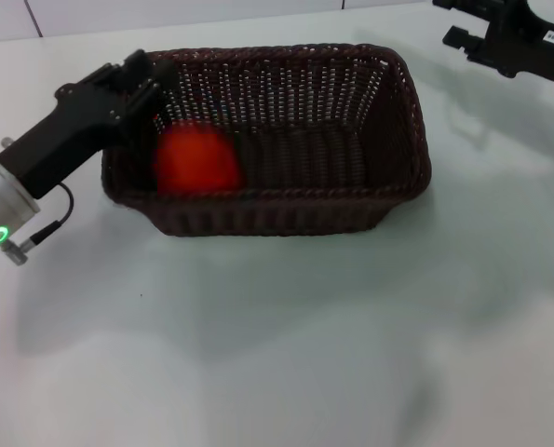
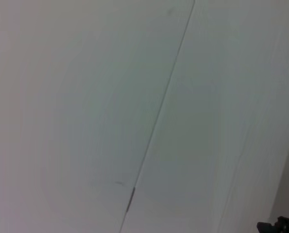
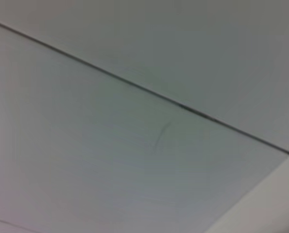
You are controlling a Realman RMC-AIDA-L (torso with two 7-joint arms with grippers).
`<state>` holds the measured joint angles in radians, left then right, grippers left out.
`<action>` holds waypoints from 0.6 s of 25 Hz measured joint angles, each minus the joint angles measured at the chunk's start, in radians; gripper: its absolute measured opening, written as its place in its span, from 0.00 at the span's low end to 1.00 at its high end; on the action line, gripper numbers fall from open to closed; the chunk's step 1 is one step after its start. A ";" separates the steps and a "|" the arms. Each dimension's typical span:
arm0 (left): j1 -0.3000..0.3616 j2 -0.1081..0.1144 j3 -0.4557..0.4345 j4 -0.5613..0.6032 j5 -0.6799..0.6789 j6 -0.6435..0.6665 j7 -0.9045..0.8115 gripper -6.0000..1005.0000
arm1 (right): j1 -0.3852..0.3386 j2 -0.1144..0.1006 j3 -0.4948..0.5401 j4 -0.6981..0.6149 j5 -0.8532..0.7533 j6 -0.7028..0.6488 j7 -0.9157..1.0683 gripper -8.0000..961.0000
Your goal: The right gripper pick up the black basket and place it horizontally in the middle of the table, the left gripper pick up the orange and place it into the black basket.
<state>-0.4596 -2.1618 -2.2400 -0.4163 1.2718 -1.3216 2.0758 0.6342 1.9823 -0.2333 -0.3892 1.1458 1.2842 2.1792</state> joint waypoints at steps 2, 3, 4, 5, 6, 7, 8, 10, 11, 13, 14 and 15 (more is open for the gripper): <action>0.010 0.000 -0.012 -0.003 -0.007 -0.018 0.000 0.36 | -0.003 0.006 0.000 0.000 0.029 -0.003 -0.027 0.80; 0.019 0.000 -0.022 -0.006 -0.013 -0.031 0.000 0.39 | -0.004 0.010 0.000 0.000 0.045 -0.005 -0.045 0.80; 0.025 0.000 -0.029 -0.009 -0.017 -0.041 0.000 0.41 | -0.004 0.012 0.000 0.000 0.061 -0.006 -0.063 0.80; 0.035 -0.001 -0.044 -0.013 -0.027 -0.062 0.000 0.43 | -0.004 0.016 0.000 0.001 0.082 -0.007 -0.090 0.80; 0.045 0.000 -0.059 -0.016 -0.037 -0.079 0.001 0.46 | -0.004 0.021 0.000 0.001 0.103 -0.009 -0.124 0.80; 0.055 -0.001 -0.080 -0.016 -0.051 -0.103 0.003 0.48 | -0.005 0.027 0.000 0.001 0.129 -0.009 -0.160 0.80; 0.067 -0.001 -0.103 -0.014 -0.068 -0.130 0.009 0.50 | -0.006 0.034 0.000 0.001 0.165 -0.011 -0.208 0.80; 0.092 -0.001 -0.150 -0.003 -0.107 -0.195 0.032 0.55 | -0.011 0.056 0.000 0.002 0.254 -0.018 -0.343 0.80; 0.110 -0.001 -0.179 0.008 -0.137 -0.234 0.055 0.57 | -0.012 0.064 0.000 0.002 0.290 -0.023 -0.398 0.80; 0.138 -0.003 -0.220 0.031 -0.183 -0.304 0.100 0.72 | -0.014 0.090 0.000 0.008 0.387 -0.048 -0.577 0.80; 0.154 -0.004 -0.245 0.052 -0.211 -0.342 0.128 0.80 | -0.015 0.099 0.000 0.018 0.443 -0.064 -0.677 0.80; 0.172 -0.004 -0.277 0.080 -0.240 -0.383 0.167 0.82 | -0.015 0.105 0.000 0.048 0.508 -0.082 -0.793 0.80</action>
<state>-0.2881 -2.1657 -2.5170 -0.3362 1.0313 -1.7048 2.2429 0.6191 2.0874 -0.2337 -0.3407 1.6541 1.2026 1.3865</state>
